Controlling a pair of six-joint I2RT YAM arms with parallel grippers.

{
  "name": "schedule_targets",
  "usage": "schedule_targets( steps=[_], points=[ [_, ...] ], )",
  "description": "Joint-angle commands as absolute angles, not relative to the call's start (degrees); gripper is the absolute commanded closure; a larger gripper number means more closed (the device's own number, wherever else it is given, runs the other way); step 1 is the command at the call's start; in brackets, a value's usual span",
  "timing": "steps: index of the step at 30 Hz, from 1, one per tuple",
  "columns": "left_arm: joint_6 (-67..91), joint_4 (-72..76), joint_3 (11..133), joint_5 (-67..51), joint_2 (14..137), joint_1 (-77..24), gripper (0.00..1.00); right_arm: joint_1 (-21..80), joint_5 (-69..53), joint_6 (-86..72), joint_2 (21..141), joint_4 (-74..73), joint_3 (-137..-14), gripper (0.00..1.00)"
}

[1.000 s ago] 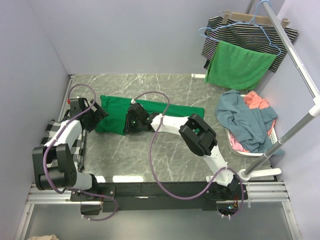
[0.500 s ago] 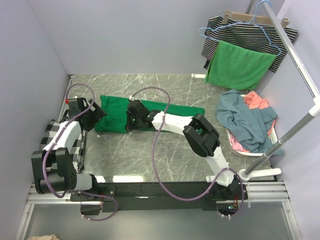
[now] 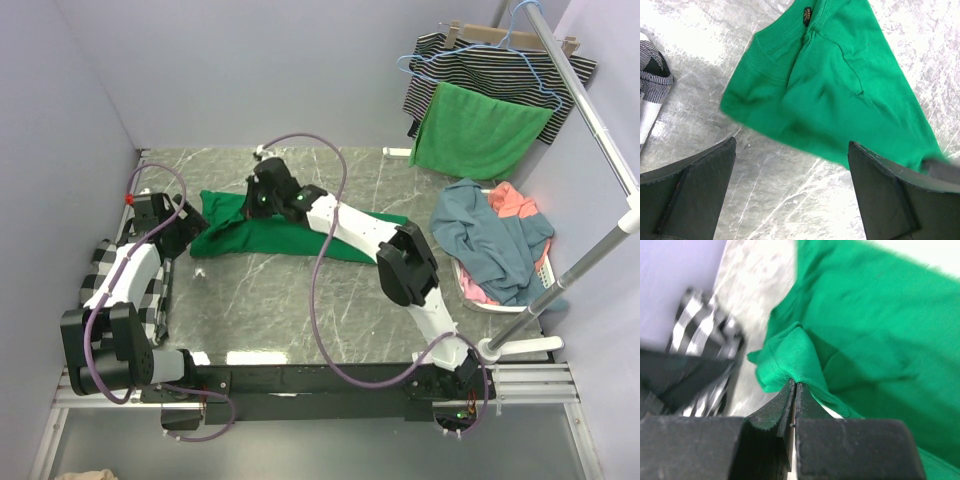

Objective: Fold and stack the t-shirts
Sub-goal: Fold the other side of the tshirt into a rectangle

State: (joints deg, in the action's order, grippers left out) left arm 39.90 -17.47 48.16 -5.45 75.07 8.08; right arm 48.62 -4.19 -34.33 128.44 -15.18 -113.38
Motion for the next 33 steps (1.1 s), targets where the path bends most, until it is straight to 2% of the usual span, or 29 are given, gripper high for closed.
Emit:
schedule_targets(
  steps=[1,2,3,4,5,6,10,13,16,19,25,33],
  points=[
    [40.2,-17.1,50.5,-5.8,74.1,8.3,0.01,45.3,-3.5,-33.9,133.4,-18.3,-120.5,0.97],
    [40.1,-17.1,50.5,-5.8,74.1,8.3,0.01,44.3,-3.6,-34.3,134.9,-18.5,-121.4,0.94],
    [40.1,-17.0,50.4,-5.8,74.4,8.3,0.02,43.7,-4.0,-35.1,135.7,-18.5,-122.4,0.82],
    [40.0,-17.0,50.4,-6.0,74.4,8.3,0.02,43.2,-4.4,-35.7,136.4,-18.7,-123.0,0.74],
    [39.9,-17.0,50.2,-6.0,74.4,8.3,0.02,42.1,-4.5,-36.2,137.7,-18.7,-123.2,0.57],
    [39.9,-17.1,50.2,-6.0,74.4,8.3,0.02,41.7,-4.5,-37.0,138.2,-18.6,-123.3,0.53],
    [39.6,-17.1,50.1,-5.7,73.8,8.3,0.02,39.5,-1.1,-36.8,137.1,-17.4,-119.3,0.48],
    [39.2,-16.3,50.1,-6.2,73.3,8.3,0.02,38.4,1.4,-35.6,131.2,-13.7,-110.3,0.45],
    [39.3,-14.8,49.9,-8.9,73.4,8.3,0.02,37.2,4.7,-34.0,126.0,-13.4,-104.9,0.41],
    [39.3,-10.2,49.8,-16.8,75.2,8.3,0.02,36.3,3.3,-32.3,122.7,-14.4,-102.6,0.4],
    [38.9,-2.8,54.5,-33.6,86.1,5.7,0.06,36.3,1.4,-30.1,117.5,-16.9,-95.6,0.4],
    [41.7,4.8,60.3,-34.6,97.8,1.4,0.1,35.0,0.2,-29.2,111.7,-16.3,-85.4,0.4]
  ],
)
